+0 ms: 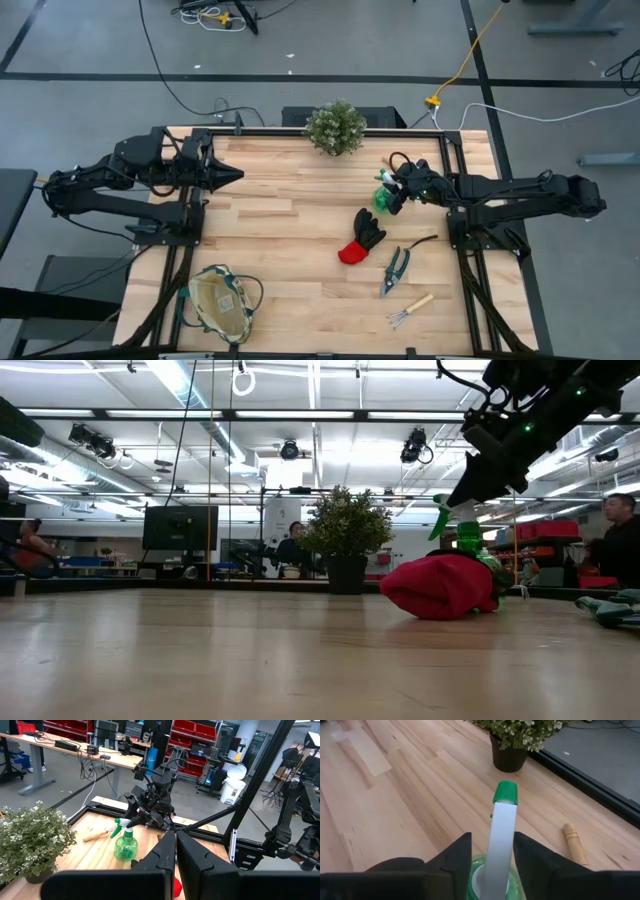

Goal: Pick & Place Garden tools in Gardening bag
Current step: Put the green spray bottle into the gardening bag

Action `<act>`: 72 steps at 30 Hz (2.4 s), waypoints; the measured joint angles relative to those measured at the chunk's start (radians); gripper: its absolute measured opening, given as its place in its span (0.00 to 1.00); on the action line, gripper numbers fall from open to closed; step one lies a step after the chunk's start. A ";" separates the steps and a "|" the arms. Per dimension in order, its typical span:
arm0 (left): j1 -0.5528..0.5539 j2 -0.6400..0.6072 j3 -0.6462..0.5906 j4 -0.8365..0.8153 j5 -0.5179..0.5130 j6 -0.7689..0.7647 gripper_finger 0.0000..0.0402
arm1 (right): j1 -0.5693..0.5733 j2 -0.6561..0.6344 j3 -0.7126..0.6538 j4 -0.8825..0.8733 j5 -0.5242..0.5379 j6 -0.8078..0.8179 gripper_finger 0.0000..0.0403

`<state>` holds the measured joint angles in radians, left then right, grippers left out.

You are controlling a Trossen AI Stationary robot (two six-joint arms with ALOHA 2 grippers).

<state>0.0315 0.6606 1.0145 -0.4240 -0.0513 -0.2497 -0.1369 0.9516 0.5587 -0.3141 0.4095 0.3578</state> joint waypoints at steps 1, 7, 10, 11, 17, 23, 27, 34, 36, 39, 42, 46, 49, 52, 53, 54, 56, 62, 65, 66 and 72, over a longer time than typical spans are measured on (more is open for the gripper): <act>0.000 0.000 0.000 0.000 0.000 0.000 0.05 | 0.000 0.000 0.000 0.000 0.000 0.000 0.32; 0.000 0.000 0.000 0.000 0.000 0.000 0.05 | 0.000 0.000 0.000 0.000 -0.001 0.000 0.21; 0.000 0.000 0.000 0.000 0.000 0.001 0.05 | 0.000 0.000 0.000 0.000 -0.002 0.000 0.16; 0.000 0.000 0.000 0.000 0.000 0.001 0.05 | 0.000 0.000 0.000 0.000 -0.002 0.000 0.15; 0.000 0.000 0.000 0.000 0.000 0.001 0.05 | 0.000 0.000 0.000 0.001 -0.010 -0.009 0.15; 0.000 0.000 0.000 0.000 0.000 0.001 0.05 | 0.000 0.000 0.029 -0.008 -0.028 -0.057 0.13; 0.000 0.000 0.000 0.000 0.000 0.001 0.05 | 0.000 0.000 0.109 -0.021 -0.026 -0.113 0.12; 0.000 0.000 0.000 0.000 0.000 0.001 0.05 | 0.000 0.000 0.293 -0.101 0.001 -0.186 0.12; 0.000 0.000 0.000 0.000 0.000 0.001 0.05 | 0.000 0.000 0.339 -0.109 0.001 -0.195 0.12; 0.000 0.000 0.000 0.000 0.000 0.001 0.05 | 0.000 0.000 0.397 -0.123 0.001 -0.200 0.12; 0.000 0.000 0.000 0.000 0.000 0.002 0.05 | 0.000 0.002 0.444 -0.122 0.001 -0.214 0.12; 0.000 0.000 0.000 0.000 0.000 0.002 0.05 | 0.000 0.002 0.480 -0.123 0.001 -0.216 0.12; 0.000 0.000 0.000 0.000 0.000 0.002 0.05 | 0.000 0.003 0.499 -0.123 0.001 -0.201 0.12; 0.000 0.000 0.000 0.000 0.000 0.002 0.05 | 0.000 0.004 0.523 -0.123 0.001 -0.182 0.12; 0.000 0.000 0.000 0.000 0.000 0.002 0.05 | 0.000 0.007 0.534 -0.123 0.001 -0.181 0.12; 0.000 0.000 0.000 0.000 0.000 0.002 0.05 | 0.000 0.011 0.546 -0.123 0.000 -0.181 0.12; 0.000 0.000 0.000 0.000 0.000 0.002 0.05 | 0.000 0.024 0.578 -0.124 0.000 -0.180 0.12; 0.000 0.000 0.000 0.000 0.000 0.002 0.05 | 0.000 0.104 0.724 -0.194 -0.008 -0.183 0.12; 0.000 0.000 0.000 0.000 0.000 0.002 0.05 | 0.000 0.151 0.802 -0.229 -0.009 -0.183 0.12; 0.000 0.000 0.000 0.000 0.000 0.002 0.05 | 0.000 0.166 0.823 -0.234 -0.009 -0.183 0.12; 0.000 0.000 0.000 0.000 0.000 0.002 0.05 | 0.004 0.236 0.922 -0.241 -0.010 -0.183 0.12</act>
<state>0.0315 0.6609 1.0145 -0.4244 -0.0513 -0.2481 -0.1331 1.1875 1.4808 -0.5552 0.3993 0.1749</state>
